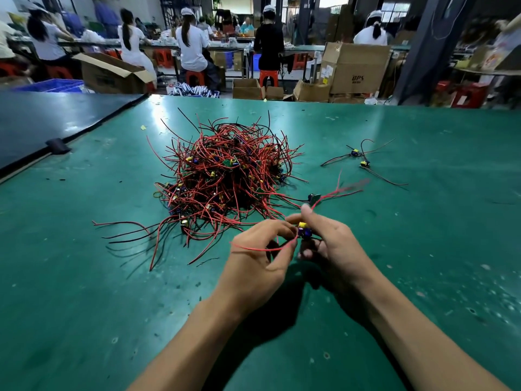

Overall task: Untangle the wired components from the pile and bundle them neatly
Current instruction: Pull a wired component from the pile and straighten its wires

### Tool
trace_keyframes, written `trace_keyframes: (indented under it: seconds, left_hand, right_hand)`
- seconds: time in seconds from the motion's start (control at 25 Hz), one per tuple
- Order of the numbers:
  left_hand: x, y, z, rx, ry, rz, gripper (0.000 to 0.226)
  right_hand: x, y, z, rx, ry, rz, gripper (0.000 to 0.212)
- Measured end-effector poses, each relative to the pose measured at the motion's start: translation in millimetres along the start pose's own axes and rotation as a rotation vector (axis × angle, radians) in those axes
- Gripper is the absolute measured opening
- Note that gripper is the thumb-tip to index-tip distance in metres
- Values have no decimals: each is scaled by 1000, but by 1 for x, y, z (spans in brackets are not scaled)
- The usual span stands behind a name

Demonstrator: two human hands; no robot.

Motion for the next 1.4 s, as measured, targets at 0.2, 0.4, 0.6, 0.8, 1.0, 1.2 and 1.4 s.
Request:
trace_keyframes:
  seconds: [0.2,0.4,0.6,0.8,1.0,1.2,1.4]
  left_hand:
    - [-6,-4,-20,-258,442,-42,8]
    - [-9,-14,-20,-974,1040,-213,40]
    - [-16,-22,-23,-874,992,-292,63]
    - [-19,-23,-29,-834,914,-231,49]
    - [-17,-23,-27,-805,887,-308,20]
    - [-12,-27,-27,-797,923,-230,8]
    - [-8,-33,-27,-798,894,-210,23]
  right_hand:
    - [0,8,4,-13,24,113,24]
    - [1,16,-7,141,149,132,23]
    - [-8,-8,9,58,-23,-95,29]
    - [-5,-7,7,33,-22,-45,28]
    - [-1,13,7,-37,45,124,38]
    - [0,7,9,-10,40,60,27]
    - [4,8,10,-21,22,20,32]
Point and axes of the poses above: each hand's wrist, its own x-axis towards the middle knuckle, its own y-axis out of the back of the hand, z = x × y, the point moved 5 cm from there along x, towards the middle knuckle, and after that the axes turned 2 degrees about -y, right-handed, at the moved point
